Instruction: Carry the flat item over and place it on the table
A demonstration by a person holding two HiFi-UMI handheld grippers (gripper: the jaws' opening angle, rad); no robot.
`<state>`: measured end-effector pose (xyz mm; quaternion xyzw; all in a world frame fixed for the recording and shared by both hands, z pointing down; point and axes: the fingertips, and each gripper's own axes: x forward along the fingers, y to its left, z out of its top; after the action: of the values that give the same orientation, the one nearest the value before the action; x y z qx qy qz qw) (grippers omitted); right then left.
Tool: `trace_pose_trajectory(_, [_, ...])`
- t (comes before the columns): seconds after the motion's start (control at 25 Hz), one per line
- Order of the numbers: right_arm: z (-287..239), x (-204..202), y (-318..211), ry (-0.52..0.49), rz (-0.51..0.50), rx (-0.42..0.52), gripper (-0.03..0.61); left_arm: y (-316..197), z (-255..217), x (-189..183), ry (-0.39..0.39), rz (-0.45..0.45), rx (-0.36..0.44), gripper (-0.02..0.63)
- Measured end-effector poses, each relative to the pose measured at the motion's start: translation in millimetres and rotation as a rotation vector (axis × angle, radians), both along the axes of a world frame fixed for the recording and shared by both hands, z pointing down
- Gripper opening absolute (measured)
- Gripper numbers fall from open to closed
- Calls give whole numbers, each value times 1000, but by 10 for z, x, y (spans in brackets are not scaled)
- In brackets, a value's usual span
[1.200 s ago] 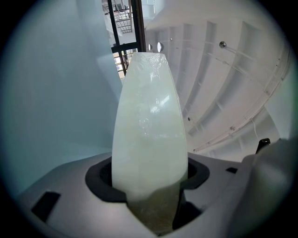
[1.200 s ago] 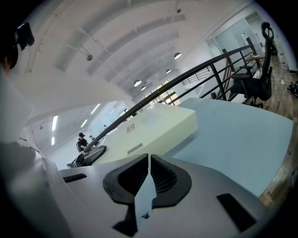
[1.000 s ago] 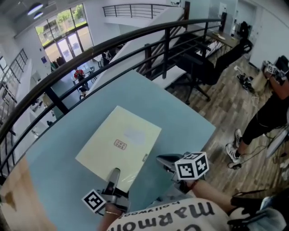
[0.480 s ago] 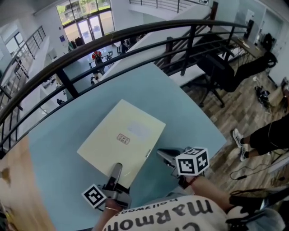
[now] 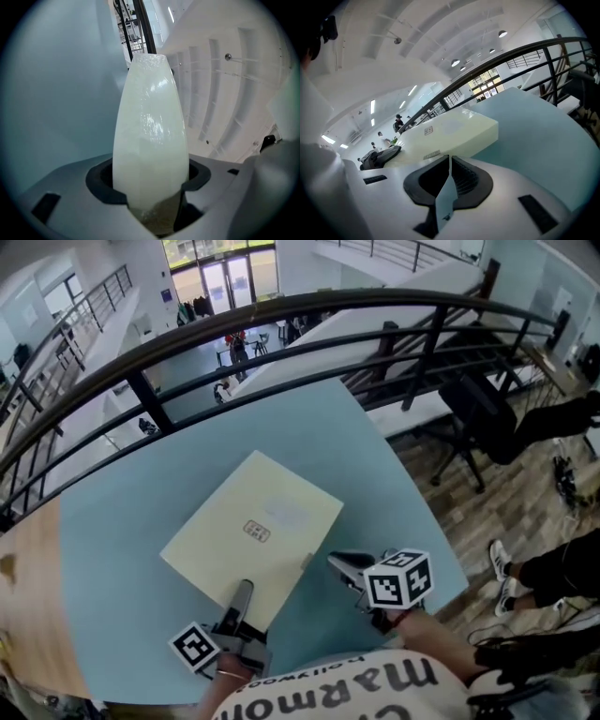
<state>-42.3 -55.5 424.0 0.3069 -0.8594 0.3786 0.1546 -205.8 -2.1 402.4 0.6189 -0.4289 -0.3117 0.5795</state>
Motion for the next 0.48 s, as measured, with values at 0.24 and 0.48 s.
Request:
trace_pose_trajectory(0.24, [180, 199, -361, -8, -56, -30, 42, -211, 108, 312, 10, -58, 1, 282])
trace_pose_trajectory(0.48, [180, 374, -590, -33, -100, -20, 41, -337, 211, 627, -1, -80, -16, 282])
